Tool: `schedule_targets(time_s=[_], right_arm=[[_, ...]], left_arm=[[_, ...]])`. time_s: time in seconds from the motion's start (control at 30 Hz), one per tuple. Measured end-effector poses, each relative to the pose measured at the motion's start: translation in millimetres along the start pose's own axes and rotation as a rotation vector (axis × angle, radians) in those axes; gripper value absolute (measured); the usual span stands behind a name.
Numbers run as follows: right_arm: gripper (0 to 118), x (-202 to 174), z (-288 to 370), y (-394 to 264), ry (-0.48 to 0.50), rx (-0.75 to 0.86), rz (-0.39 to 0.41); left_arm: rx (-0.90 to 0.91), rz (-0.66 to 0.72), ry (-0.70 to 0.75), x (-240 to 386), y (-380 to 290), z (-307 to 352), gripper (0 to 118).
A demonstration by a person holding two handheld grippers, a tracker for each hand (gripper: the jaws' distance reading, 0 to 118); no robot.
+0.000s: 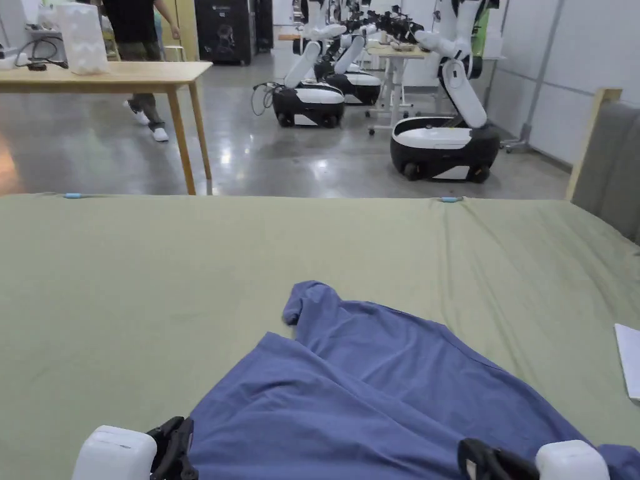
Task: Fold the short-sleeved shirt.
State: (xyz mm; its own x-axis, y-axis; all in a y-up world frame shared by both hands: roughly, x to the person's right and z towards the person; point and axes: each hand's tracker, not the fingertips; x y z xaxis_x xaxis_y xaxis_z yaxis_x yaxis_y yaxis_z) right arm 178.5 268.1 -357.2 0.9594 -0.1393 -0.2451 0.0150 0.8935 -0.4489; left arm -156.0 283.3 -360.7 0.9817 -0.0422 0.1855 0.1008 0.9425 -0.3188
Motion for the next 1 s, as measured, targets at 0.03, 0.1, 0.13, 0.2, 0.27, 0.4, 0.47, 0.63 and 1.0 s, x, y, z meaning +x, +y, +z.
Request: schedule_targets(time_s=[0.03, 0.1, 0.13, 0.2, 0.27, 0.4, 0.47, 0.63, 1.0], right_arm=[[0, -3, 2, -2, -0.031, 0.01, 0.013], [0, 12, 8, 2, -0.072, 0.024, 0.022], [1, 26, 12, 6, -0.119, 0.027, 0.001], [41, 61, 20, 11, -0.214, 0.009, -0.026], [118, 112, 20, 11, -0.295, -0.101, -0.036], [118, 195, 12, 0, -0.372, -0.233, -0.123], [118, 222, 8, -19, -0.354, -0.312, -0.192], [111, 247, -32, -43, -0.251, -0.341, -0.264], [9, 233, -46, -36, -0.269, -0.239, -0.291]], left_arm=[[-0.031, -0.005, -0.044, 3, 0, -2, 4], [-0.025, -0.047, -0.037, 3, 0, -2, 2], [-0.027, -0.052, -0.044, 3, 0, -2, 2], [-0.045, -0.051, -0.061, 2, -2, -6, 2], [-0.072, -0.051, -0.072, -2, -3, -12, 2], [-0.109, -0.056, -0.082, -7, -4, -23, 2], [-0.125, -0.051, -0.093, -8, -4, -28, 2], [-0.172, -0.043, -0.118, -10, 1, -47, 2], [-0.434, -0.125, -0.234, -31, 70, -213, 116]])
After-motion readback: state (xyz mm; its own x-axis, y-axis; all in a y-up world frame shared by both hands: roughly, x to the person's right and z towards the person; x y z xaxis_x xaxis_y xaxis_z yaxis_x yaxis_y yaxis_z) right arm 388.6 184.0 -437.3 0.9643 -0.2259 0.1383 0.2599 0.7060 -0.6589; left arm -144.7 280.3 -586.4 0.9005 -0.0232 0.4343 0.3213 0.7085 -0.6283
